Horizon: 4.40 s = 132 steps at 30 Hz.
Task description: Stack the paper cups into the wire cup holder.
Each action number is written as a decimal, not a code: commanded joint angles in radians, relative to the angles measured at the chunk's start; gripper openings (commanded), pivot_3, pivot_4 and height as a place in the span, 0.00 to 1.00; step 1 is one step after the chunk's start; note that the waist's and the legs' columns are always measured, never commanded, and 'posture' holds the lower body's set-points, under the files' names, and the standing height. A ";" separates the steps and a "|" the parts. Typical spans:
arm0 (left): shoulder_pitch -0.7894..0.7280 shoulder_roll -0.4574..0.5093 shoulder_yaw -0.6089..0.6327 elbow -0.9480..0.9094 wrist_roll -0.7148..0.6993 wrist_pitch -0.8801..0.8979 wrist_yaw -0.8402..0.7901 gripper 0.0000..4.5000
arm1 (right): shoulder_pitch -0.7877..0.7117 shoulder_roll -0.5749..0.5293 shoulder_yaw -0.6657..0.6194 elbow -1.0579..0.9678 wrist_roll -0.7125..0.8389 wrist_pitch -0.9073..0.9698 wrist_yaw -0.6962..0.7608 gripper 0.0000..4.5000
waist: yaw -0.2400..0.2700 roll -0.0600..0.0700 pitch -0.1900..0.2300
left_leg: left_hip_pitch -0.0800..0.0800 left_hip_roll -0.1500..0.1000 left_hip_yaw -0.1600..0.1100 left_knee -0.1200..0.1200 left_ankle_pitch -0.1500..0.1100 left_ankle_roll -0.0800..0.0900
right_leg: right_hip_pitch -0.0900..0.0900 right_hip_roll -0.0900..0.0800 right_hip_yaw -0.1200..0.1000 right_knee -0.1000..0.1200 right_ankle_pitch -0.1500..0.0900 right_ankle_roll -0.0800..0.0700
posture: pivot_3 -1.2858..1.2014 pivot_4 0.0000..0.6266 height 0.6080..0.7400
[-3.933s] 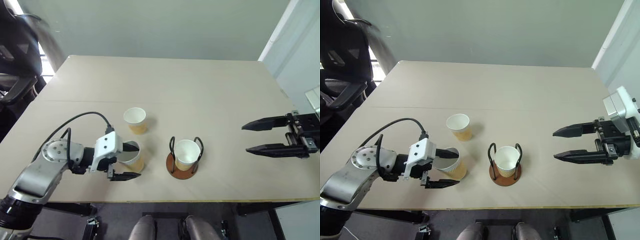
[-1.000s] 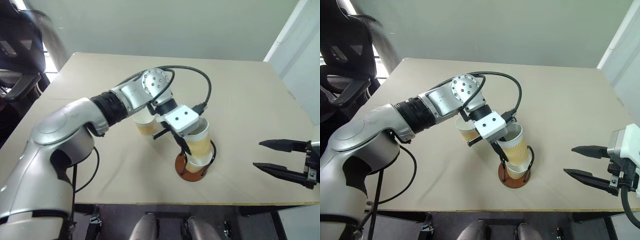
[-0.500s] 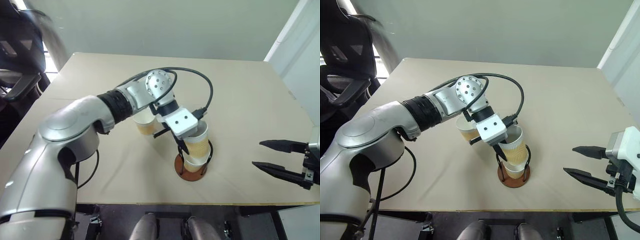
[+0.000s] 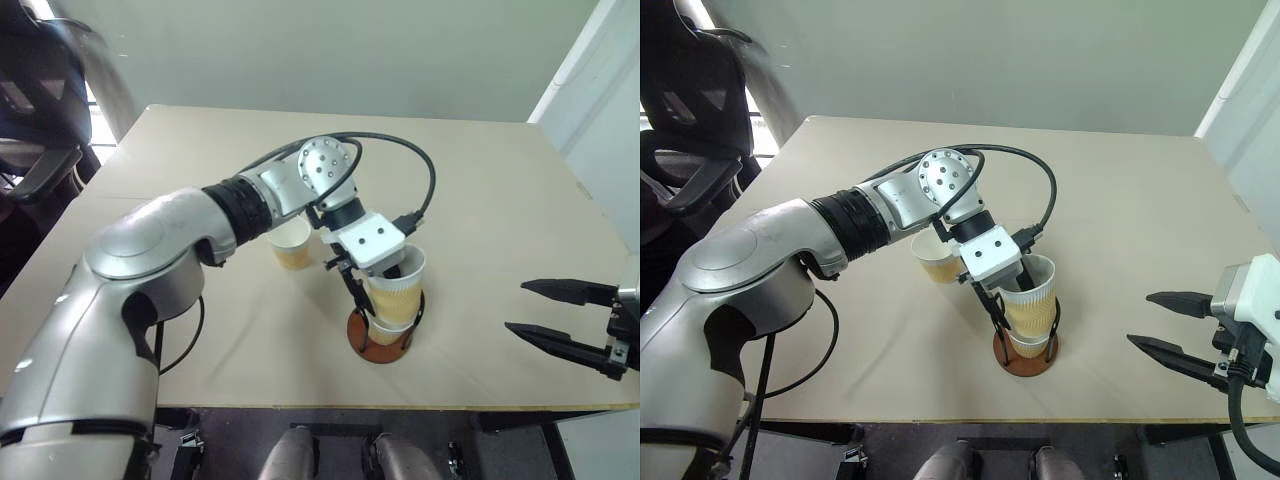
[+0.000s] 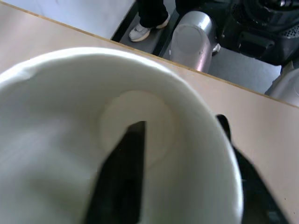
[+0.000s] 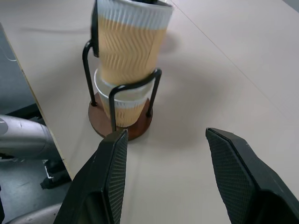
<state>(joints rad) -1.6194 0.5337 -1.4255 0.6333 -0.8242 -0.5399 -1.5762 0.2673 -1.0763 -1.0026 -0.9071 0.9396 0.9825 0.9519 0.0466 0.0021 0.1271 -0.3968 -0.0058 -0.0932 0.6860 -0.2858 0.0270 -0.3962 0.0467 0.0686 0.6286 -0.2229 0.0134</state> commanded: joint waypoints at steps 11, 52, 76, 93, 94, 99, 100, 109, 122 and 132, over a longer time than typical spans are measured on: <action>0.025 -0.067 0.213 0.079 -0.006 0.012 -0.038 0.87 | -0.017 -0.038 0.028 0.037 -0.032 -0.043 -0.004 0.60 | 0.002 0.001 0.000 | -0.002 0.000 0.000 0.003 0.000 0.000 | 0.000 0.000 0.000 0.000 0.001 0.001 | 0.52 0.24 1.00; 0.294 0.031 0.922 0.632 0.826 0.153 -0.009 0.78 | -0.299 -0.149 0.328 0.282 -0.130 -0.227 0.191 0.60 | 0.005 0.010 -0.001 | -0.009 0.000 0.004 0.012 0.000 0.003 | -0.008 0.000 0.005 -0.001 0.006 0.007 | 0.52 0.24 1.00; 0.001 0.160 0.759 0.192 0.099 0.516 -0.038 0.00 | -0.183 -0.135 0.167 0.248 -0.183 -0.176 0.240 0.60 | 0.006 0.008 -0.001 | -0.016 0.001 0.016 0.013 -0.001 0.011 | -0.017 -0.002 0.014 -0.003 0.011 0.011 | 0.52 0.24 1.00; -0.095 0.178 0.218 -0.140 -0.220 0.418 -0.038 0.00 | -0.106 -0.071 -0.001 0.113 -0.157 -0.063 0.199 0.60 | -0.021 0.014 0.001 | -0.004 0.000 0.026 0.013 -0.002 0.014 | -0.009 -0.005 0.017 -0.001 0.010 0.011 | 0.52 0.24 1.00; -0.099 0.169 0.186 -0.133 -0.207 0.383 -0.038 0.00 | -0.102 -0.067 -0.010 0.105 -0.154 -0.055 0.194 0.60 | -0.021 0.014 0.001 | -0.005 0.000 0.026 0.013 -0.002 0.015 | -0.009 -0.005 0.017 -0.001 0.010 0.011 | 0.52 0.24 1.00; -0.111 0.156 0.104 -0.121 -0.224 0.332 -0.038 0.00 | -0.078 -0.050 -0.055 0.066 -0.135 -0.017 0.180 0.60 | -0.017 0.014 0.001 | -0.006 0.000 0.025 0.013 -0.003 0.015 | -0.009 -0.005 0.017 -0.001 0.010 0.011 | 0.52 0.24 1.00; -0.113 0.159 0.088 -0.123 -0.229 0.325 -0.038 0.00 | -0.071 -0.047 -0.063 0.060 -0.135 -0.011 0.179 0.60 | -0.018 0.014 0.001 | -0.006 0.000 0.026 0.013 -0.003 0.015 | -0.010 -0.005 0.017 -0.001 0.010 0.011 | 0.52 0.24 1.00; -0.087 0.109 0.031 -0.041 -0.207 0.273 -0.038 0.00 | -0.068 -0.051 -0.077 0.039 -0.103 0.016 0.145 0.60 | -0.014 0.014 0.001 | -0.007 0.000 0.025 0.013 -0.003 0.015 | -0.010 -0.005 0.016 -0.001 0.010 0.011 | 0.52 0.24 1.00; -0.082 0.104 0.025 -0.065 -0.244 0.309 -0.038 0.00 | -0.064 -0.057 -0.096 0.032 -0.075 0.030 0.139 0.60 | -0.015 0.014 0.001 | -0.007 0.000 0.025 0.013 -0.003 0.016 | -0.010 -0.005 0.016 -0.001 0.010 0.011 | 0.52 0.24 1.00; -0.079 0.105 0.020 -0.069 -0.228 0.327 -0.038 0.44 | -0.071 -0.054 -0.100 0.036 -0.038 0.017 0.134 0.60 | -0.015 0.014 0.001 | -0.007 0.000 0.025 0.013 -0.003 0.015 | -0.010 -0.005 0.016 -0.001 0.010 0.011 | 0.52 0.24 1.00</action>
<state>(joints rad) -1.6884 0.6325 -1.4169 0.5679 -1.0429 -0.2105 -1.5819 0.2032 -1.1200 -1.0583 -0.8701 0.8899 1.0104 1.0906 0.0318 0.0161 0.1282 -0.4040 -0.0060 -0.0683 0.6990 -0.2887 0.0423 -0.4063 0.0416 0.0849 0.6274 -0.2126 0.0247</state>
